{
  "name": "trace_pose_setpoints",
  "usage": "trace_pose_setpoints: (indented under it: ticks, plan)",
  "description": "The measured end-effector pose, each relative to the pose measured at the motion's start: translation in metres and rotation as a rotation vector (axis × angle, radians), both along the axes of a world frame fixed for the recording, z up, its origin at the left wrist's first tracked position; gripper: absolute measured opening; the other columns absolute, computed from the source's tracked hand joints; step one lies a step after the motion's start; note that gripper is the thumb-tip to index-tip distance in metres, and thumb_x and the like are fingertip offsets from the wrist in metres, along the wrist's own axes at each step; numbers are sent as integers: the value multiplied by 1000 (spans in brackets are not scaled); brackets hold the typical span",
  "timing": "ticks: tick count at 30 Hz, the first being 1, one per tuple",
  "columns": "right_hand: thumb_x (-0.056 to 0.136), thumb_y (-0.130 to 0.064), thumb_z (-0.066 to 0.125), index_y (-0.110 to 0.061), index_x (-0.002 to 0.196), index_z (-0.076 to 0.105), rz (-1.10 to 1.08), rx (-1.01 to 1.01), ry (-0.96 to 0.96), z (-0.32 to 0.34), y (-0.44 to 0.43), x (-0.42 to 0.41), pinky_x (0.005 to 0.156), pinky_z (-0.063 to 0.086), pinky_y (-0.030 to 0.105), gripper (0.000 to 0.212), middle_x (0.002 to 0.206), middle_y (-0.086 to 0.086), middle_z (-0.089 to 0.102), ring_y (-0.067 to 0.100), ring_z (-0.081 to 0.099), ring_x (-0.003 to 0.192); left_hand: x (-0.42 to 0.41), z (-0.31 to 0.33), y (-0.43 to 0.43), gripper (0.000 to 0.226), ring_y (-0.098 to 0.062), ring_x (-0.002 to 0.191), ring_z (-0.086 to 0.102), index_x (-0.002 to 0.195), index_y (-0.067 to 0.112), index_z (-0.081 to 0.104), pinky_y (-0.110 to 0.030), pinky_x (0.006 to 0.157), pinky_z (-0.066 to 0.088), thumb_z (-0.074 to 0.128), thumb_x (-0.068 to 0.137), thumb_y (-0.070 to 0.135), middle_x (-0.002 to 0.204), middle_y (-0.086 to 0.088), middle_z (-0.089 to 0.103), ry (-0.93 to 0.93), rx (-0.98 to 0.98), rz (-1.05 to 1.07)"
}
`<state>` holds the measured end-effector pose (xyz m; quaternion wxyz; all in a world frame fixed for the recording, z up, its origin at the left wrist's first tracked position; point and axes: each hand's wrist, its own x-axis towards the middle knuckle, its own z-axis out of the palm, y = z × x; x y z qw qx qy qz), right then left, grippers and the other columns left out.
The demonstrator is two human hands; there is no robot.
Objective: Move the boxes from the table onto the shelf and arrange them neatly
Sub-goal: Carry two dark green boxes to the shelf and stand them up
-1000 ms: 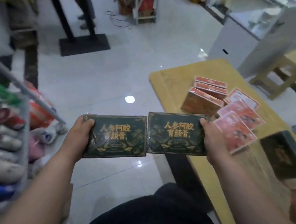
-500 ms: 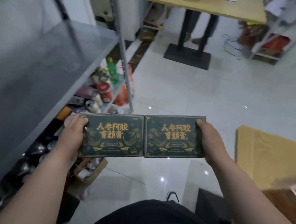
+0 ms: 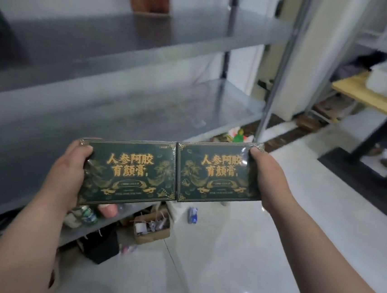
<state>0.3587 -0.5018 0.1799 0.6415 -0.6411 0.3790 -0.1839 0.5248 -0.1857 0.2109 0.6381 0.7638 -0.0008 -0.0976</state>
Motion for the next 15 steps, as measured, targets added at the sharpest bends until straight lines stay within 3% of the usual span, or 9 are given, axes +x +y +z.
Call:
trace_pose_setpoints:
  ticks: [3, 7, 11, 13, 15]
  plan:
    - [73, -69, 52, -37, 91, 70, 127, -93, -49, 32, 8, 43, 96, 52, 55, 41, 99, 0, 74, 29, 70, 99, 1, 25, 35, 34, -29, 80, 66, 105, 48, 66, -48, 74, 56, 39, 98, 29, 93, -8, 68, -92, -47, 78]
    - [77, -67, 52, -35, 81, 68, 243, -169, -144, 77, 33, 99, 94, 52, 58, 36, 94, 3, 73, 31, 70, 94, 15, 64, 76, 35, -33, 84, 68, 109, 49, 64, -58, 81, 54, 38, 97, 30, 100, -16, 67, -173, -99, 180]
    - [81, -67, 53, -45, 78, 69, 309, -202, -245, 119, 57, 149, 97, 51, 53, 27, 95, -1, 72, 29, 68, 97, 40, 99, 106, 36, -25, 71, 67, 106, 44, 64, -42, 66, 56, 34, 104, 25, 91, -13, 67, -229, -190, 234]
    - [91, -56, 54, -37, 80, 69, 331, -207, -302, 139, 66, 173, 89, 52, 43, 27, 96, 0, 70, 26, 67, 95, 53, 118, 114, 33, -28, 75, 65, 105, 43, 63, -41, 66, 55, 36, 104, 24, 96, -16, 64, -274, -210, 228]
    - [97, -47, 53, -25, 83, 65, 324, -214, -334, 157, 73, 194, 71, 49, 33, 28, 90, 0, 68, 20, 65, 83, 68, 134, 120, 26, -24, 71, 67, 108, 40, 61, -38, 61, 55, 42, 104, 23, 94, -12, 66, -329, -228, 228]
